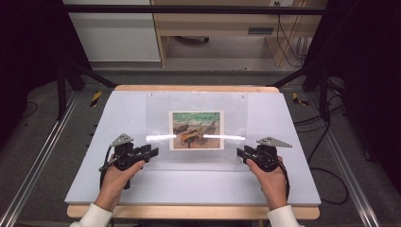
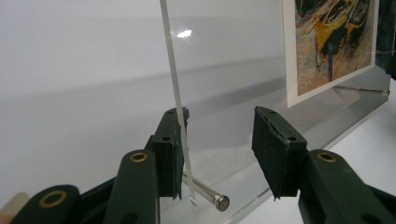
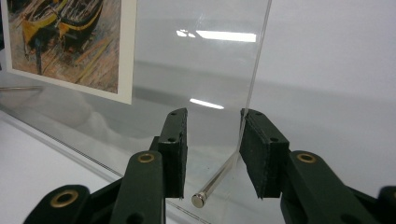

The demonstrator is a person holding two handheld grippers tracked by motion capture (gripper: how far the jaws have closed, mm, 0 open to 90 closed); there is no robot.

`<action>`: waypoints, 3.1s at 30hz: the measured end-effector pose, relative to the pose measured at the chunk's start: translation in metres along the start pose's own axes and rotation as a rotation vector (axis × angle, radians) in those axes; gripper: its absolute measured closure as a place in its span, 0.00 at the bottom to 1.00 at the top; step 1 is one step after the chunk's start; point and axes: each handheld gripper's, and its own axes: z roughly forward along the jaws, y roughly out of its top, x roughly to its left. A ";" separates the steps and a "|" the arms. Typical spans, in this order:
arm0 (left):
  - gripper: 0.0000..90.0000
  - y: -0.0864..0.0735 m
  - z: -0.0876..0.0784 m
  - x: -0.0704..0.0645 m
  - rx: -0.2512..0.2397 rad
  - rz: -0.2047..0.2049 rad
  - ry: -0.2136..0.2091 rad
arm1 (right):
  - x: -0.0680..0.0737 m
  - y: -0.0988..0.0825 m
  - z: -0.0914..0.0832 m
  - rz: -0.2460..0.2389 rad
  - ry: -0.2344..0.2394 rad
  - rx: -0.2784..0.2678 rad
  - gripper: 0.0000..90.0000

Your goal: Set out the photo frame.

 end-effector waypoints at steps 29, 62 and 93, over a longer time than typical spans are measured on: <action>0.64 -0.010 -0.008 -0.006 0.030 0.032 0.002 | 0.002 -0.012 -0.010 -0.021 0.007 0.024 0.76; 0.60 -0.023 -0.012 -0.013 0.074 0.074 0.009 | 0.009 -0.025 -0.014 -0.081 0.013 0.064 0.70; 0.24 -0.028 -0.021 -0.018 0.040 0.126 0.050 | 0.005 -0.031 -0.024 -0.155 -0.047 0.035 0.19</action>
